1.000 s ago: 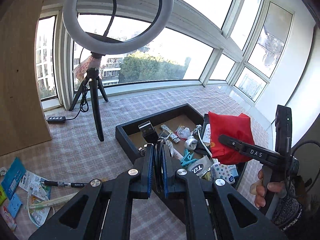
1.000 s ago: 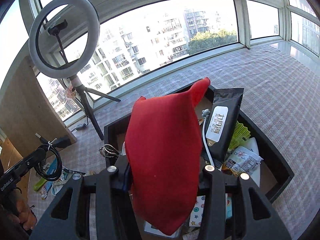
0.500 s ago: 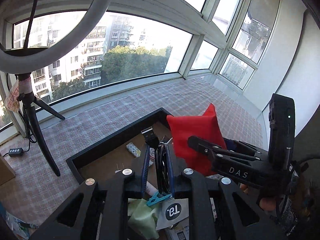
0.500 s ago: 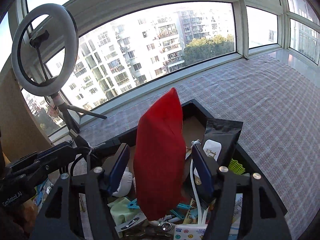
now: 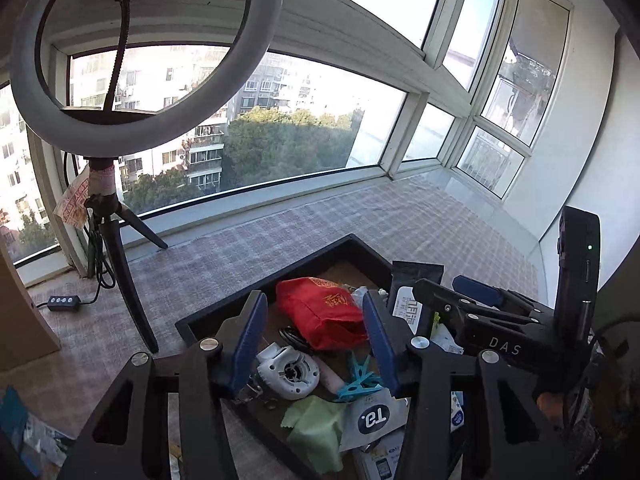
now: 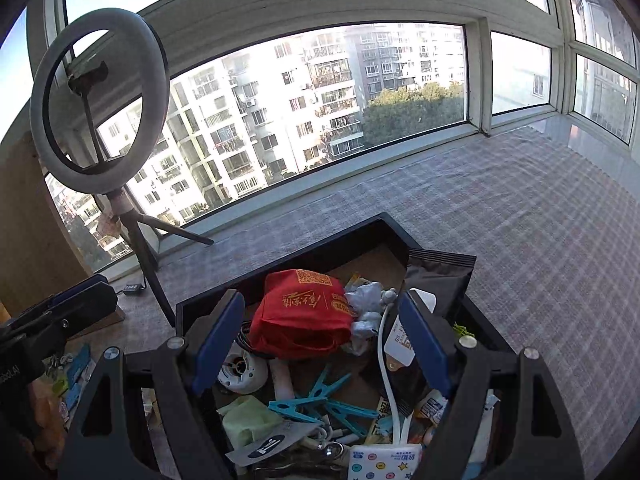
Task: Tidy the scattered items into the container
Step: 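Release the red pouch from the right tool while the left drops the cable into the tray, then move both tools back over the scattered items on the tablecloth, then grasp the white paper packet with the right tool while the left grasps the long white tube, then carry the paper packet with the right tool while the left carries the white tube to the tray, then open the right tool over the tray while the left releases the white tube into it, then grasp a wooden clothespin with the left tool while the right grasps another wooden clothespin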
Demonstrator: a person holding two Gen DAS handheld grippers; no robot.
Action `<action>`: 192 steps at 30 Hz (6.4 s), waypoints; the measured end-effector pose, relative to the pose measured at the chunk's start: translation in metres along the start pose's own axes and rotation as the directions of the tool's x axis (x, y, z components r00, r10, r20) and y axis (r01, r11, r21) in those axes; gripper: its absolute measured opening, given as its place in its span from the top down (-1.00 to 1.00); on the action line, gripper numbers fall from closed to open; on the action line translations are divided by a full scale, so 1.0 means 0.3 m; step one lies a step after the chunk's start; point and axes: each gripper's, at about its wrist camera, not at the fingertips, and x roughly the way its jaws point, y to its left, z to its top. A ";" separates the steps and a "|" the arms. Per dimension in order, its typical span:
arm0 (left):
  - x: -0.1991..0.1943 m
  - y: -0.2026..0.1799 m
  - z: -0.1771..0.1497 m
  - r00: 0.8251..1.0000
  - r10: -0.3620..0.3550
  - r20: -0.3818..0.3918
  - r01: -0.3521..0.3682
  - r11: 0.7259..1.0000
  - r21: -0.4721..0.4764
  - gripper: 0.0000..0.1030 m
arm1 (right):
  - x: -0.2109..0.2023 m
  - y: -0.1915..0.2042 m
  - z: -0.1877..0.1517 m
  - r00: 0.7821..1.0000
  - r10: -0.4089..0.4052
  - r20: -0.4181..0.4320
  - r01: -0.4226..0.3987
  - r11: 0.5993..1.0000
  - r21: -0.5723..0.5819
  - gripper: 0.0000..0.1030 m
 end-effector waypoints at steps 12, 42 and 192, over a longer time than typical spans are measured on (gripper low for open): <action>-0.287 0.266 -0.160 0.990 0.143 -0.003 -0.143 0.990 0.001 0.10 | -0.030 0.201 -0.053 0.991 0.131 -0.040 -0.134 0.988 -0.074 -0.53; -0.366 0.909 -0.632 0.935 0.232 -0.267 -0.301 0.920 -0.253 0.10 | 0.248 0.844 -0.556 0.874 0.161 -0.459 -0.323 0.897 -0.300 -0.53; -0.124 0.423 -0.643 0.901 0.242 -0.361 -0.180 0.964 0.197 0.42 | 0.223 0.680 -0.450 0.875 0.236 -0.422 -0.386 0.866 -0.318 0.16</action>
